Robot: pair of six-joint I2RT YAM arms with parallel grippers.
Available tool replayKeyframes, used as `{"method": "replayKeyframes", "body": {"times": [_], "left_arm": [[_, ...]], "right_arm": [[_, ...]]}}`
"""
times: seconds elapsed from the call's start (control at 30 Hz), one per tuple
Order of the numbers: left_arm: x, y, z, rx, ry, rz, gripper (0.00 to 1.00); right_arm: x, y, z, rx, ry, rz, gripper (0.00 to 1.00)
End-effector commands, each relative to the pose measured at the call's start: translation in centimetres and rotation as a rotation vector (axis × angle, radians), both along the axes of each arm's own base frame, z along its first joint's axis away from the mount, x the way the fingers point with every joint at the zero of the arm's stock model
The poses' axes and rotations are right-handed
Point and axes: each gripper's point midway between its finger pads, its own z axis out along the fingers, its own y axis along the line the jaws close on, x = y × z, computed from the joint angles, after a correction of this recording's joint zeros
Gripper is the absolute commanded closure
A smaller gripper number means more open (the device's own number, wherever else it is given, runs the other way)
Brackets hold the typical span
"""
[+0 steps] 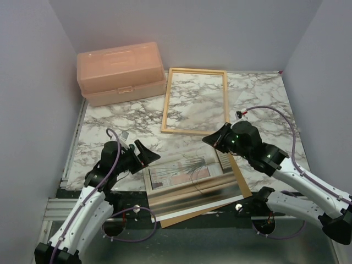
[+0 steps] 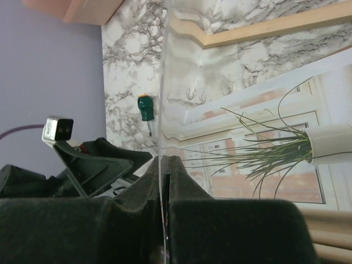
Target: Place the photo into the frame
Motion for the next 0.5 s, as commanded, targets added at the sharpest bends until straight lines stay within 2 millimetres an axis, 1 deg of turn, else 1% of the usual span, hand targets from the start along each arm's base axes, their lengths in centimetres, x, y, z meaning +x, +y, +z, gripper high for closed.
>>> {"method": "replayKeyframes", "body": {"times": [0.0, 0.03, 0.17, 0.2, 0.23, 0.27, 0.4, 0.43, 0.47], "left_arm": [[1.5, 0.3, 0.6, 0.157, -0.052, -0.087, 0.03], [1.9, 0.3, 0.6, 0.177, -0.047, -0.101, 0.02], [3.8, 0.2, 0.6, 0.268, -0.004, -0.146, 0.03], [4.5, 0.1, 1.0, 0.283, -0.005, -0.151, 0.03], [5.1, 0.1, 0.8, 0.302, 0.004, -0.155, 0.03], [5.8, 0.1, 1.0, 0.317, 0.002, -0.15, 0.03], [8.6, 0.0, 0.2, 0.4, 0.042, -0.114, 0.03], [9.3, -0.4, 0.2, 0.417, 0.042, -0.114, 0.03], [10.0, -0.6, -0.2, 0.443, 0.058, -0.118, 0.03]], "right_arm": [[-0.9, -1.5, 2.2, -0.089, -0.048, 0.032, 1.0], [-1.1, -1.6, 2.7, -0.093, -0.053, 0.039, 1.0], [-1.9, -2.6, 3.9, -0.137, -0.051, 0.061, 1.0], [-2.2, -2.9, 4.2, -0.146, -0.048, 0.062, 1.0], [-2.4, -3.1, 4.6, -0.149, -0.049, 0.064, 1.0], [-2.7, -3.3, 4.9, -0.154, -0.047, 0.069, 1.0], [-3.5, -4.2, 5.6, -0.163, -0.041, 0.072, 1.0], [-3.7, -4.3, 5.6, -0.164, -0.037, 0.074, 1.0], [-3.9, -4.5, 5.6, -0.163, -0.035, 0.076, 1.0]]}}
